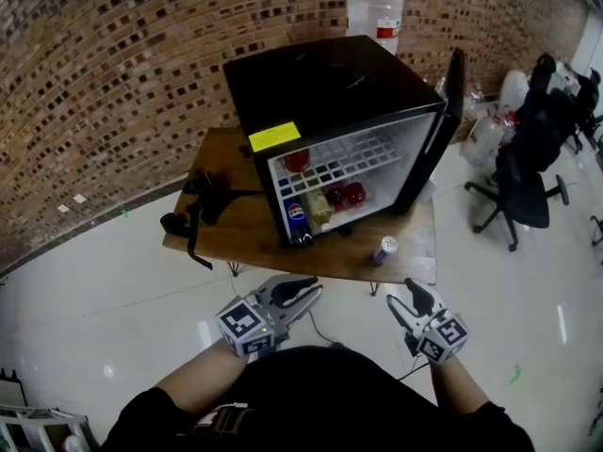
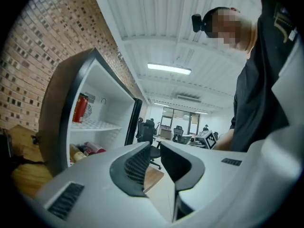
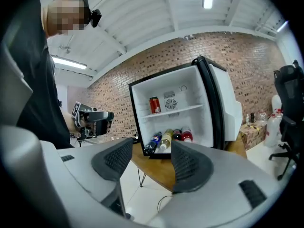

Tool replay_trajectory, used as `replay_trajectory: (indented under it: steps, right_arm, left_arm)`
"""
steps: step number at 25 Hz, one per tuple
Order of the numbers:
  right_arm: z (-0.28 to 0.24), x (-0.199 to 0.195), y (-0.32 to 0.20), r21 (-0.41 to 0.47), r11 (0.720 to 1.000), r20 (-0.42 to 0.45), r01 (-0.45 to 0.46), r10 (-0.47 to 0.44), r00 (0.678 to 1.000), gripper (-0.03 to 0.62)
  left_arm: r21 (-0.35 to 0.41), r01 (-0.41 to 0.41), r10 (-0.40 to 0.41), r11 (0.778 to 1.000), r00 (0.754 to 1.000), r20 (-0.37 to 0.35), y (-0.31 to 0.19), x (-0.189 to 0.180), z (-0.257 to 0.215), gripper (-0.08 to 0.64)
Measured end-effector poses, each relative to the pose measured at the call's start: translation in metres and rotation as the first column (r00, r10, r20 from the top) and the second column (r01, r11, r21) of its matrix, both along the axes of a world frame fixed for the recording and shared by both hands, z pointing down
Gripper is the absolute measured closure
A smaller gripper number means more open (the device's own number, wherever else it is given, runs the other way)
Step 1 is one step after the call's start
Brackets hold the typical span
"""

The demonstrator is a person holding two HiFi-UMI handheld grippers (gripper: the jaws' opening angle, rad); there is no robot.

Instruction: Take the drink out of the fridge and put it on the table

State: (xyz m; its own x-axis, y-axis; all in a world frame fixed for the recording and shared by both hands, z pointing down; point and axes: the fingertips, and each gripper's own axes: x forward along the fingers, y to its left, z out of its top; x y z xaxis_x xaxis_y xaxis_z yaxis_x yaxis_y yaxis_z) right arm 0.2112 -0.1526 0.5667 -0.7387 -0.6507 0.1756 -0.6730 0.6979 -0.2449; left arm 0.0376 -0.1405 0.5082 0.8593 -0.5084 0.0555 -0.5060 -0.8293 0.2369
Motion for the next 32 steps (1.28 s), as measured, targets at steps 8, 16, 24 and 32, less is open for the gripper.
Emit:
replay_trajectory:
  steps: [8,16,24,32]
  right_arm:
    - [-0.046,-0.111,0.037,0.028,0.995,0.01,-0.093,0.092,0.996,0.354]
    - [-0.073,-0.129,0.065,0.083,0.994,0.01,-0.07,0.07,0.998,0.354]
    - [-0.055,-0.095,0.114,0.002,0.999,0.022,0.053,-0.053,0.998,0.376]
    - [-0.067,-0.104,0.125,0.046,0.999,0.032,0.015,-0.017,0.999,0.423]
  left_arm:
    - [0.011,0.014,-0.014,1.0,1.0,0.018,0.054,-0.154,-0.024,0.499]
    - [0.07,0.044,-0.046,0.997,0.999,0.014,0.07,-0.173,-0.047,0.499]
    - [0.031,0.151,-0.15,0.988,0.988,-0.037,0.111,-0.114,-0.044,0.499]
    - [0.064,0.154,-0.153,0.986,0.988,-0.02,0.133,-0.131,-0.051,0.499]
